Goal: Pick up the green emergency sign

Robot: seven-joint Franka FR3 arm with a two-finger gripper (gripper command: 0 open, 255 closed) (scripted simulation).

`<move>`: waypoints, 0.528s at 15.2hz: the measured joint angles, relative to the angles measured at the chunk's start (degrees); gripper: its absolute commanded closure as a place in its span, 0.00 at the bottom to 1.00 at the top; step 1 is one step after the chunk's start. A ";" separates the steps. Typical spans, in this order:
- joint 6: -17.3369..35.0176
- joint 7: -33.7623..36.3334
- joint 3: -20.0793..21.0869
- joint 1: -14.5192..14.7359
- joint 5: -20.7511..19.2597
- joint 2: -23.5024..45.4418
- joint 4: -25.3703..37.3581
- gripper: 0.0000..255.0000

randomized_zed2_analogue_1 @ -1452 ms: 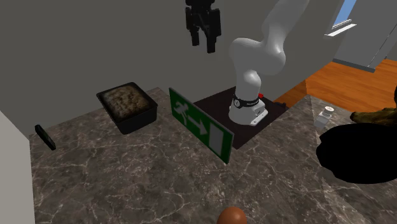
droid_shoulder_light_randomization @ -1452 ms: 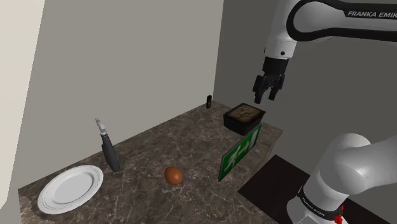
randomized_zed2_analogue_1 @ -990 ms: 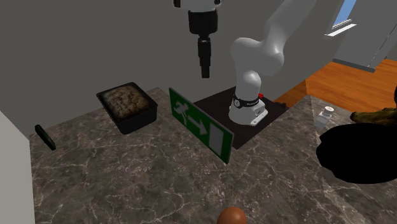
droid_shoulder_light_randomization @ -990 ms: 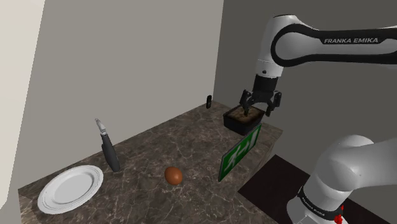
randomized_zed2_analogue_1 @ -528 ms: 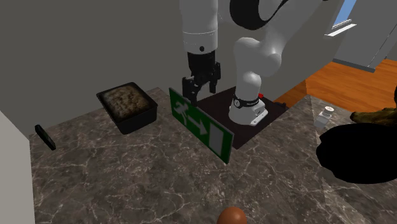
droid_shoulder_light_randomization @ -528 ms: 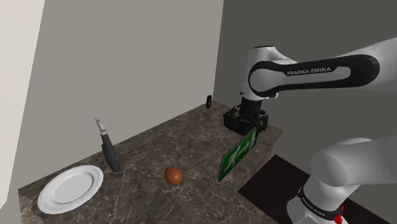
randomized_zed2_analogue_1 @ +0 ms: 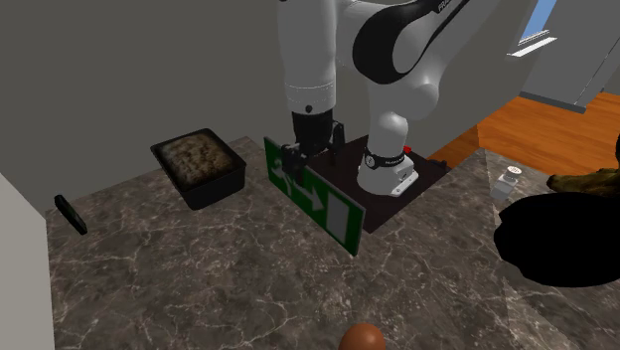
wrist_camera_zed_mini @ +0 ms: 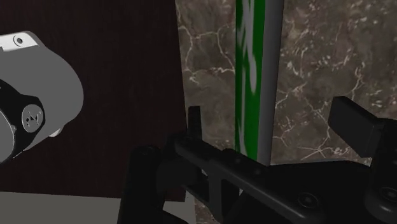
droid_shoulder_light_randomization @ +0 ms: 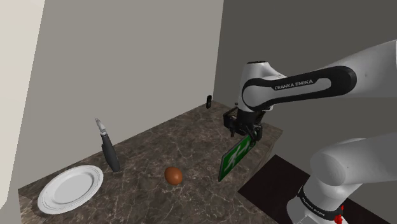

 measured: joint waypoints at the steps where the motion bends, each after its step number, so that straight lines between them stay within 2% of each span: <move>1: 0.60 -0.04 0.16 0.04 0.15 0.17 -0.44 0.00; 2: 0.88 0.01 0.29 0.03 0.21 0.35 -0.51 1.00; 8: 1.21 0.02 0.37 0.02 0.27 0.47 -0.53 1.00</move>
